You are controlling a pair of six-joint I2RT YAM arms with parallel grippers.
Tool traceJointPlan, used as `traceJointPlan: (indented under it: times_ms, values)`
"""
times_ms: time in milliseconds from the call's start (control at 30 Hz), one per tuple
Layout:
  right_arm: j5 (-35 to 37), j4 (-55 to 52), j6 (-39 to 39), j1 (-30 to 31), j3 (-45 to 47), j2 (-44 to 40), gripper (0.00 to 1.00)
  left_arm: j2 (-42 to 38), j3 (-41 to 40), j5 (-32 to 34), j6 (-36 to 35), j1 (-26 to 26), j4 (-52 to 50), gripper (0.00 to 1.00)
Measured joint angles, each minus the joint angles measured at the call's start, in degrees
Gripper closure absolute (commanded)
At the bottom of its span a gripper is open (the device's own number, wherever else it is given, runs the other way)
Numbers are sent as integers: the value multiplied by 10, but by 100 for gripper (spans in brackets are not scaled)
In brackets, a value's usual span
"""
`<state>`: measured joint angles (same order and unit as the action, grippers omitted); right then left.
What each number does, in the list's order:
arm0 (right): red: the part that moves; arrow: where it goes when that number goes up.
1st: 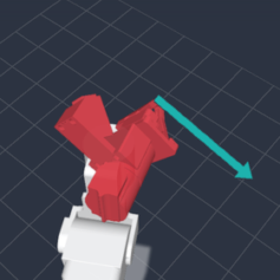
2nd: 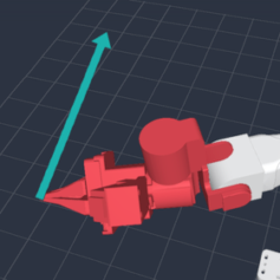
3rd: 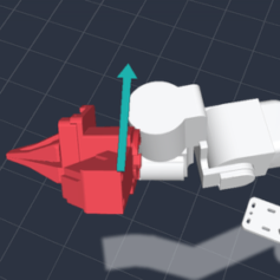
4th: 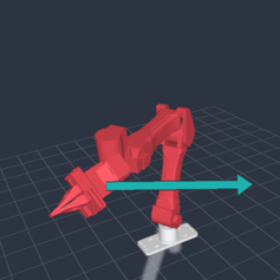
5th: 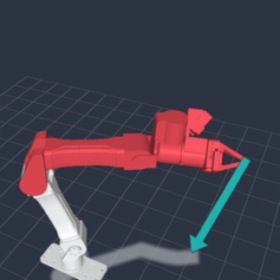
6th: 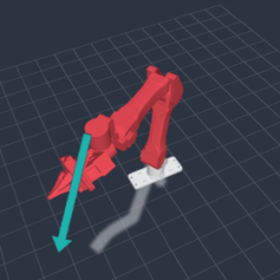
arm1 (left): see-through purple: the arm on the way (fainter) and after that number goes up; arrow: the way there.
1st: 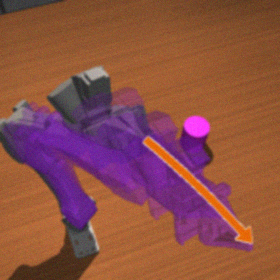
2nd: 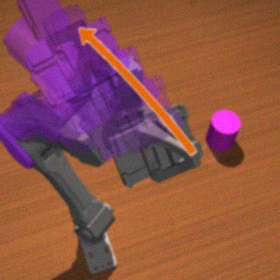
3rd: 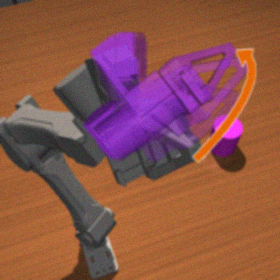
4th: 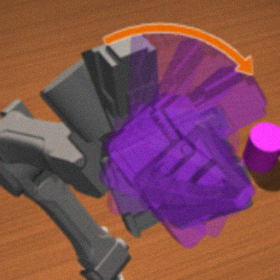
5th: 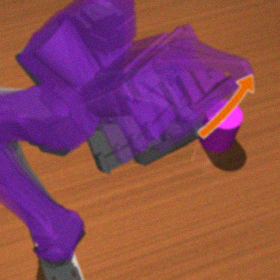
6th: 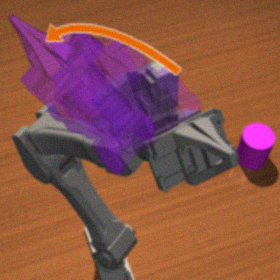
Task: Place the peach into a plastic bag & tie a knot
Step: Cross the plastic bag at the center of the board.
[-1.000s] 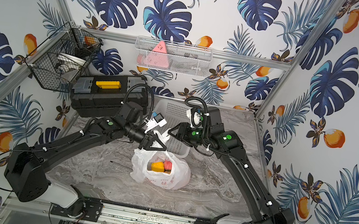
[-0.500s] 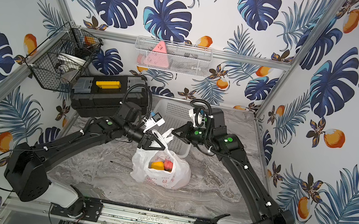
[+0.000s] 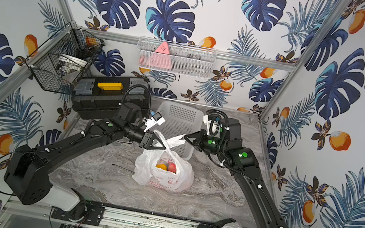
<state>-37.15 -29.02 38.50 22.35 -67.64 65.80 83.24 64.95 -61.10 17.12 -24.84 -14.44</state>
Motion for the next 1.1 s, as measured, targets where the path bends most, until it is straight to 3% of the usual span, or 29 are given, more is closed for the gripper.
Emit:
traceJointPlan:
  times_ms: [133,367,467,733,1100]
  values:
    - [-22,22,0,12,8,-15,100,2,-1,-1,27,0,12,89]
    - [-11,41,-50,163,50,-31,100,13,31,5,37,2,-10,90]
    - [19,45,-67,189,87,-20,100,12,33,5,37,2,-21,90]
    - [69,87,-104,196,147,2,100,6,27,13,29,2,-50,84]
    - [46,113,-122,155,166,6,100,-12,-8,13,-3,2,-64,60]
